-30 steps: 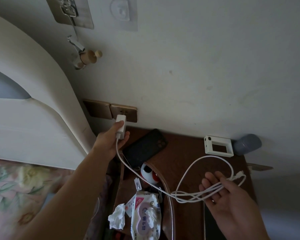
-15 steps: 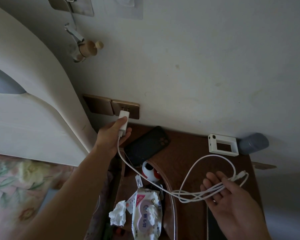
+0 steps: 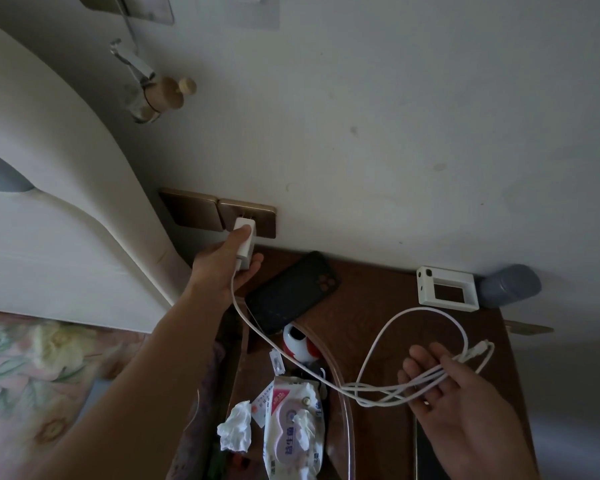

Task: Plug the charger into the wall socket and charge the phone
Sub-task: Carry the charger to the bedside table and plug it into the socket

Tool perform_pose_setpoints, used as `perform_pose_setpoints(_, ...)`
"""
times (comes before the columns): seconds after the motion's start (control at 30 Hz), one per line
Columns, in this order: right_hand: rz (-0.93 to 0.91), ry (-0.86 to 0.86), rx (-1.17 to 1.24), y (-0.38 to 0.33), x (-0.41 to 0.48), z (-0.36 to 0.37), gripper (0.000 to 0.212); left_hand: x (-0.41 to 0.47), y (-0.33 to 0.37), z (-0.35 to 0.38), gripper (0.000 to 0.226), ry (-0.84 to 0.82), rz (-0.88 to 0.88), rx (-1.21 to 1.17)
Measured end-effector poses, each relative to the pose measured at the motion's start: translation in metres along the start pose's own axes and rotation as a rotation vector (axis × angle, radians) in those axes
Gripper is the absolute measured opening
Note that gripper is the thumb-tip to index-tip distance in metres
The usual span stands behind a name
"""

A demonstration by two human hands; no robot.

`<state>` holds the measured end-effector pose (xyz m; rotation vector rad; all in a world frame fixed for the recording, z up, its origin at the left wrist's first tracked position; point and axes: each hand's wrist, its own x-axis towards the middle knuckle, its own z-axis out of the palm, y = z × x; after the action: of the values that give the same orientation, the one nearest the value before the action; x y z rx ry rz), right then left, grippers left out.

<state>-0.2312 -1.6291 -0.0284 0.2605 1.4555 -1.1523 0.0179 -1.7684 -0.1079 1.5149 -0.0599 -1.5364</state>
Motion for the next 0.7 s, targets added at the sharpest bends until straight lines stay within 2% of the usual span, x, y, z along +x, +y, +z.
perform_pose_setpoints(0.3,0.005,-0.008,-0.007,0.001,0.003,-0.002,0.018,0.009,0.005,0.006,0.062,-0.029,0.008,0.036)
perform_pose_setpoints(0.7,-0.037,-0.009,-0.006,0.001,-0.001,-0.007,0.018,0.011,0.006,0.006,0.052,-0.036,0.029,0.088)
